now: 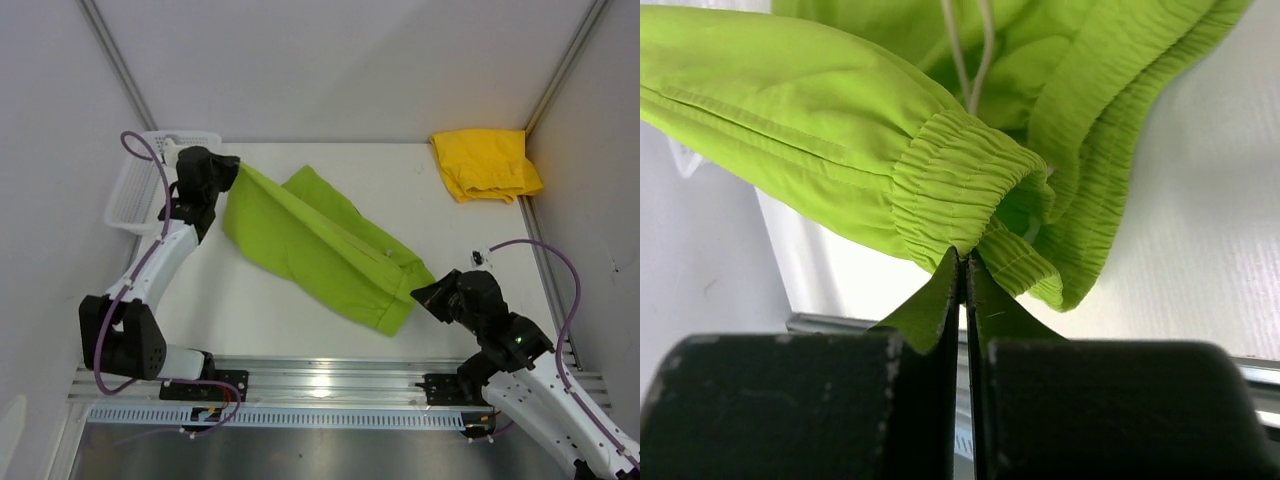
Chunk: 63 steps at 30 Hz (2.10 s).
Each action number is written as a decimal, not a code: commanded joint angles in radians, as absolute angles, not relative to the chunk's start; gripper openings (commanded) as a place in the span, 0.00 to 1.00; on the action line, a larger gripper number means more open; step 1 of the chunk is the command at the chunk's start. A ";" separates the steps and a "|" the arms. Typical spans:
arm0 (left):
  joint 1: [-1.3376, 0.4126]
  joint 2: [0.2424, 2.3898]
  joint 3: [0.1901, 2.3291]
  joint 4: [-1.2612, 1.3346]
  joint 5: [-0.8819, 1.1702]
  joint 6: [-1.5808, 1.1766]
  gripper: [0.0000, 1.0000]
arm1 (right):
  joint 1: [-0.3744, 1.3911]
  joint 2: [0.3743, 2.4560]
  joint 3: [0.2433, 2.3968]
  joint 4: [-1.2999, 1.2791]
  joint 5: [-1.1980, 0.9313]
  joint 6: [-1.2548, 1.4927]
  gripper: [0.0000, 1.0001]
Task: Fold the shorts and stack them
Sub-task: Fold the shorts
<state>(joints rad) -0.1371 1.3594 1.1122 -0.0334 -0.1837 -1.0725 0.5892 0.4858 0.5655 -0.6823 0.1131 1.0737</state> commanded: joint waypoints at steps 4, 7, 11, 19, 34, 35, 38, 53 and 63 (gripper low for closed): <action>-0.184 1.469 1.172 0.230 -0.268 -1.080 0.00 | 0.549 0.486 0.526 -0.704 0.224 1.098 0.00; -0.195 1.508 1.177 0.299 -0.276 -1.081 0.00 | 0.532 0.480 0.519 -0.707 0.253 1.101 0.00; -0.209 1.531 1.190 0.360 -0.281 -1.069 0.00 | 0.511 0.468 0.505 -0.704 0.267 1.106 0.00; -0.244 1.565 1.233 0.468 -0.305 -1.039 0.00 | 0.465 0.482 0.480 -0.696 0.282 1.129 0.00; -0.299 1.734 1.355 0.405 -0.400 -0.956 0.00 | 0.385 0.594 0.439 -0.563 0.285 1.115 0.00; -0.304 1.715 1.335 0.414 -0.419 -0.940 0.00 | 0.385 0.597 0.439 -0.557 0.282 1.115 0.00; -0.307 1.617 1.290 0.405 -0.483 -0.878 0.00 | 0.383 0.598 0.433 -0.545 0.265 1.106 0.00; -0.330 1.115 1.061 0.210 -0.836 -0.772 0.00 | 0.393 0.538 0.457 -0.560 0.166 1.042 0.00; -0.342 1.474 1.221 0.273 -0.684 -0.767 0.00 | 0.399 0.604 0.430 -0.392 -0.045 0.932 0.02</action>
